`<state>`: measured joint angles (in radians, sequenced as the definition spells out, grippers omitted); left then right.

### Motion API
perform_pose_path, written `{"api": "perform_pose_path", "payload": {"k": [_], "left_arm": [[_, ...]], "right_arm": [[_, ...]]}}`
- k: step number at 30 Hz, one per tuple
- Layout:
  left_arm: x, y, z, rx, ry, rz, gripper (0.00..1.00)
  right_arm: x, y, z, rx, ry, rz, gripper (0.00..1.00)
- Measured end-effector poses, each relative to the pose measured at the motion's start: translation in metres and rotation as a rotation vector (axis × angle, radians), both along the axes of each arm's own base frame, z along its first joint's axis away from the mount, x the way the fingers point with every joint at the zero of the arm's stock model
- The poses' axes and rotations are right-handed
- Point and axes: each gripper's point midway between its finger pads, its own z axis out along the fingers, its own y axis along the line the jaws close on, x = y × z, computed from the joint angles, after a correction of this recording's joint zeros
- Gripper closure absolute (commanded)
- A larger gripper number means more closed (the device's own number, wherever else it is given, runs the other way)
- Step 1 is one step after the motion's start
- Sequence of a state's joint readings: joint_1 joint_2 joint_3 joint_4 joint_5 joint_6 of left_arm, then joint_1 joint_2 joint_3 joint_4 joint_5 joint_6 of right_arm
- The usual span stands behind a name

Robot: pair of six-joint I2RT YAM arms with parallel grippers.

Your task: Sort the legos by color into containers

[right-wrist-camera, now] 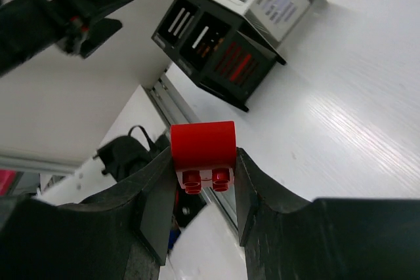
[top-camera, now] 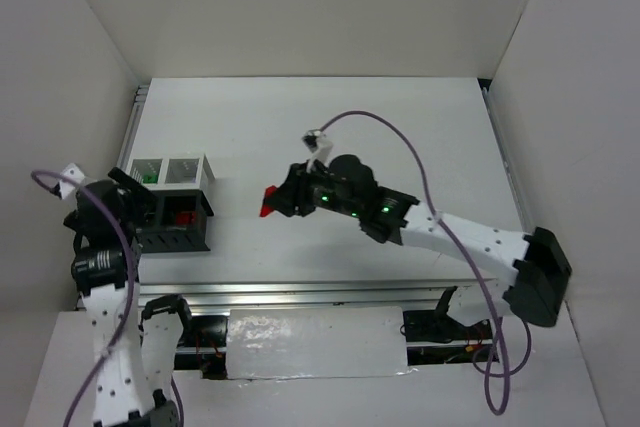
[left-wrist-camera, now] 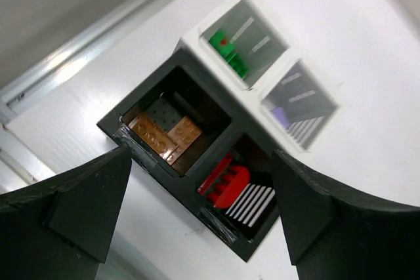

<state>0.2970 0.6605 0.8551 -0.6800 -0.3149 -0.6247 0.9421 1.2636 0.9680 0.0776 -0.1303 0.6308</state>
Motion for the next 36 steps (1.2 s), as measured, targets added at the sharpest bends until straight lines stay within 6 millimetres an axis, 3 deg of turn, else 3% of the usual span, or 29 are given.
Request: {"api": "perform_pose_path", "payload": {"k": [4, 6, 10, 16, 20, 21, 25, 26, 27, 33, 36], "left_arm": [[-0.024, -0.007, 0.046, 0.079, -0.211, -0.005, 0.00], [-0.030, -0.008, 0.057, 0.098, -0.269, -0.001, 0.00], [-0.033, -0.003, 0.051, 0.084, -0.246, 0.041, 0.00], [-0.039, 0.001, 0.040, 0.071, -0.201, 0.083, 0.01], [-0.039, 0.001, 0.040, 0.070, -0.201, 0.082, 0.00], [-0.039, 0.001, 0.040, 0.070, -0.201, 0.082, 0.01], [-0.038, 0.000, 0.040, 0.070, -0.201, 0.078, 0.00], [-0.038, 0.000, 0.040, 0.070, -0.201, 0.078, 0.00], [-0.038, 0.000, 0.040, 0.070, -0.201, 0.078, 0.00], [-0.038, 0.000, 0.040, 0.070, -0.200, 0.078, 0.00], [-0.038, 0.000, 0.039, 0.070, -0.196, 0.077, 0.00]], "right_arm": [[0.010, 0.072, -0.007, -0.025, 0.006, 0.016, 1.00], [0.017, 0.107, -0.015, -0.036, 0.004, 0.018, 1.00], [0.031, 0.170, -0.032, -0.060, -0.015, 0.040, 0.99], [0.049, 0.222, -0.042, -0.078, -0.074, 0.071, 0.90], [0.057, 0.240, -0.044, -0.089, -0.099, 0.087, 0.64], [0.057, 0.241, -0.047, -0.096, -0.098, 0.090, 0.61], [0.056, 0.240, -0.053, -0.119, -0.095, 0.098, 0.32], [0.055, 0.240, -0.053, -0.119, -0.098, 0.102, 0.22], [0.055, 0.240, -0.053, -0.119, -0.102, 0.106, 0.03], [0.048, 0.241, -0.053, -0.126, -0.122, 0.152, 0.00], [0.043, 0.223, -0.057, -0.159, -0.125, 0.144, 0.00]]}}
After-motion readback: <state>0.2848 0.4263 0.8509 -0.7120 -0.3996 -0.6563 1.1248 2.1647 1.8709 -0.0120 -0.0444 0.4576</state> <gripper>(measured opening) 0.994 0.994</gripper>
